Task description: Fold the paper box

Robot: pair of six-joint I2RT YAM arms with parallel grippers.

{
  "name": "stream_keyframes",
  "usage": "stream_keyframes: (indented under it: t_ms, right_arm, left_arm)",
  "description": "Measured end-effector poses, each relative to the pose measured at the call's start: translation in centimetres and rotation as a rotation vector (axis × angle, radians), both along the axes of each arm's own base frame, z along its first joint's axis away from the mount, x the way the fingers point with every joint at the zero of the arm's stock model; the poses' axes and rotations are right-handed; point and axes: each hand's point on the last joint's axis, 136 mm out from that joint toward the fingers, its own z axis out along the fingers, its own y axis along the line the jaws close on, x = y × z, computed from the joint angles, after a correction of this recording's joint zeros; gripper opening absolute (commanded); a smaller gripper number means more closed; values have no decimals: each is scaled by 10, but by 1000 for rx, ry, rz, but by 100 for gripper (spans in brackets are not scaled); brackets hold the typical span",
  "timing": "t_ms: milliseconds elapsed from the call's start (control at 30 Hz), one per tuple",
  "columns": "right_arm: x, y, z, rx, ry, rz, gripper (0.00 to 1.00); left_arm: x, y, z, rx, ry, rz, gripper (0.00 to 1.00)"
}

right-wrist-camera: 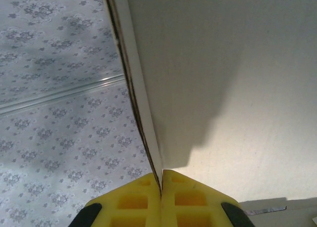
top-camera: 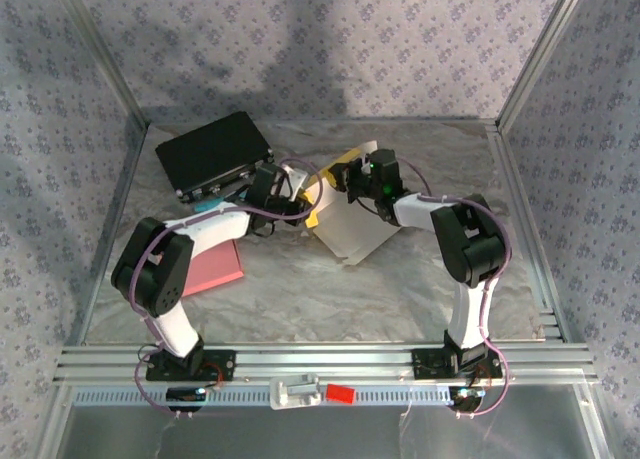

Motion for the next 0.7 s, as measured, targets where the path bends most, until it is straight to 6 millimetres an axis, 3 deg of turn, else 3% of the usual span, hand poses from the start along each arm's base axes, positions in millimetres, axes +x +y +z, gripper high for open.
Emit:
stream_keyframes:
  t_ms: [700]
  right_arm:
    - [-12,-19,1,76,-74,-94,0]
  left_arm:
    - [7,-17,-5,43,-35,121,24]
